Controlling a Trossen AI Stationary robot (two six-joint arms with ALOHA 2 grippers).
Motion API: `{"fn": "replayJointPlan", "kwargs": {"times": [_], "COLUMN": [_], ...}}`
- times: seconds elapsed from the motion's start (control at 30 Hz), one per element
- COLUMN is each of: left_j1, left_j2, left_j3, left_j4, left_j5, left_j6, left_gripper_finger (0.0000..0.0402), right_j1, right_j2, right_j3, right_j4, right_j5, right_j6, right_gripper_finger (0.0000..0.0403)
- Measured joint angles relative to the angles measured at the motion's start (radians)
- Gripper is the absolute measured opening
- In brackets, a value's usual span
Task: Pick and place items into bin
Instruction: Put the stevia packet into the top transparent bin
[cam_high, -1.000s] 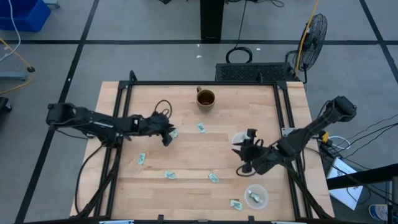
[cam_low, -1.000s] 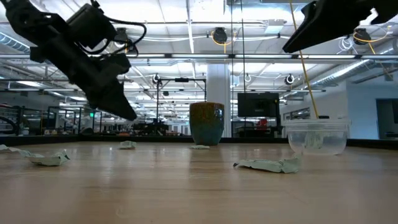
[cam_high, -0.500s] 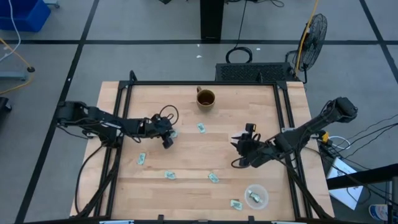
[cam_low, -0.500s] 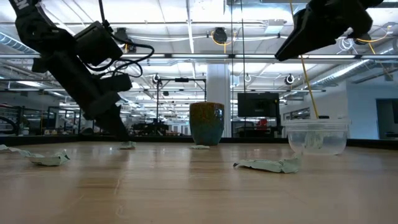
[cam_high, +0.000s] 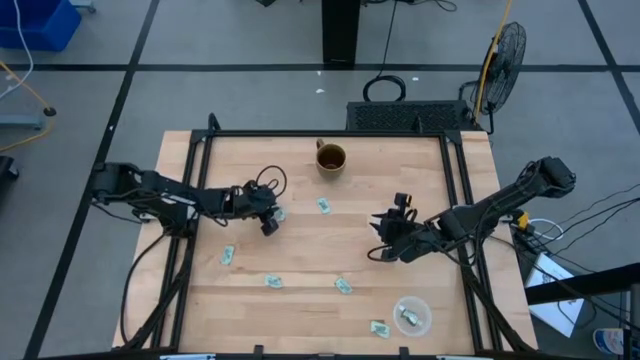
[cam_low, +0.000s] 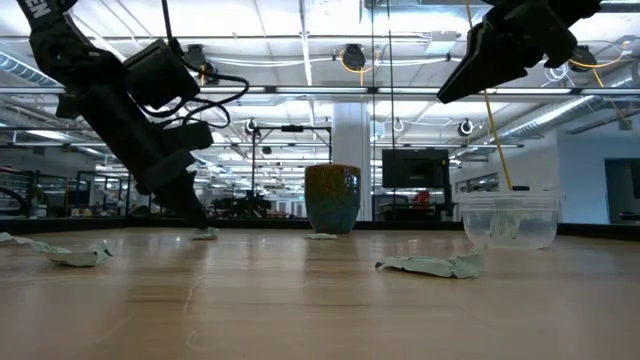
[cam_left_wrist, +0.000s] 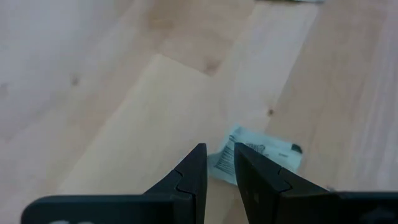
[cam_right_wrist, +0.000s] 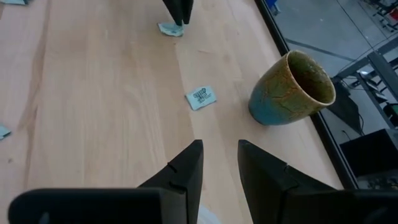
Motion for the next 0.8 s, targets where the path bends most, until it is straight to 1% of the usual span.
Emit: {"fn": "replayJointPlan", "kwargs": {"times": [0.17,0.33,0.4,0.5,0.53,0.57,0.63,0.73,0.8], "left_j1": [0.002,0.003,0.003,0.003,0.003,0.004,-0.002,-0.027,-0.05], "left_j2": [0.044,0.096,0.101,0.102,0.103,0.105,0.105,0.104,0.104], "left_j3": [0.001,0.003,0.003,0.002,0.001,-0.001,-0.002,0.006,0.036], "left_j4": [0.015,0.057,0.08,0.12,0.138,0.162,0.252,0.444,0.563], "left_j5": [0.016,0.011,0.01,0.008,0.006,0.009,0.049,0.153,0.21], "left_j6": [0.005,-0.002,-0.003,-0.002,-0.008,-0.017,-0.035,-0.067,-0.063], "left_gripper_finger": [0.0086,0.008,0.0061,0.0016,0.001,0.0009,0.0009,0.0004,0.0004], "right_j1": [0.0,0.0,0.0,0.0,0.0,0.0,0.003,0.016,0.029], "right_j2": [0.0,0.0,0.0,0.0,0.0,0.0,0.0,-0.002,-0.012], "right_j3": [0.0,0.0,0.0,0.0,0.0,0.0,0.0,0.0,0.0], "right_j4": [0.0,0.0,0.0,0.0,0.0,0.0,-0.002,-0.014,-0.039], "right_j5": [-0.006,-0.061,-0.079,-0.078,-0.077,-0.077,-0.077,-0.076,-0.076], "right_j6": [0.0,0.001,0.001,0.014,0.024,0.032,0.05,0.077,0.092], "right_gripper_finger": [0.0096,0.0096,0.0096,0.0096,0.0096,0.0096,0.0096,0.0096,0.0096]}}
